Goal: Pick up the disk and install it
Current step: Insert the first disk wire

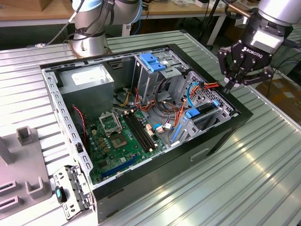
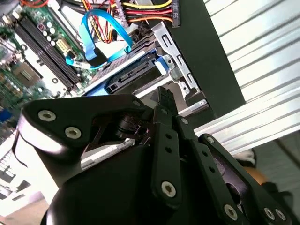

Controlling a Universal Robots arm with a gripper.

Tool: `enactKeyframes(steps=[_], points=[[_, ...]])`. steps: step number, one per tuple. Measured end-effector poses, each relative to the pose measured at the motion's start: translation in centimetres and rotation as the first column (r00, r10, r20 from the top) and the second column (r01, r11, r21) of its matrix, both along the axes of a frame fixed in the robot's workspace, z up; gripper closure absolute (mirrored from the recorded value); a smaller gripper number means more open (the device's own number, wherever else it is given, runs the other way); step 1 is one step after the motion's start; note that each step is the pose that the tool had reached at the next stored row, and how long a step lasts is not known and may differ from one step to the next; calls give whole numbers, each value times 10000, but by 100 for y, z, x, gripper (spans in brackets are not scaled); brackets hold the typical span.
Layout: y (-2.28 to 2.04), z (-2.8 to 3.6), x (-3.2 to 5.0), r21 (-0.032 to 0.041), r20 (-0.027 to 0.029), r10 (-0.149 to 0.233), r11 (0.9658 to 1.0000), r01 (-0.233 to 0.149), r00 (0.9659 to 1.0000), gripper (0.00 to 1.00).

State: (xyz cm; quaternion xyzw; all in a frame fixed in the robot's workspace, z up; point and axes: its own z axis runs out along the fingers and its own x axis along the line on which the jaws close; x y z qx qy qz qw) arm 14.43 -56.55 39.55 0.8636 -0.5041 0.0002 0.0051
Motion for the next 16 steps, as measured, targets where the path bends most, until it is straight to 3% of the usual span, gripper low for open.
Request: enactKeyframes(steps=[4, 9, 11, 13, 16], points=[[32, -2, 44, 0, 0, 218, 9998, -218, 9998, 89], [118, -8, 134, -2, 1, 362, 9993, -362, 9993, 89], [183, -15, 164, -1, 1, 390, 9992, -390, 9992, 89], [288, -28, 205, 0, 0, 411, 9992, -411, 9992, 89], [375, -45, 264, -2, 1, 446, 9990, -446, 9990, 89]])
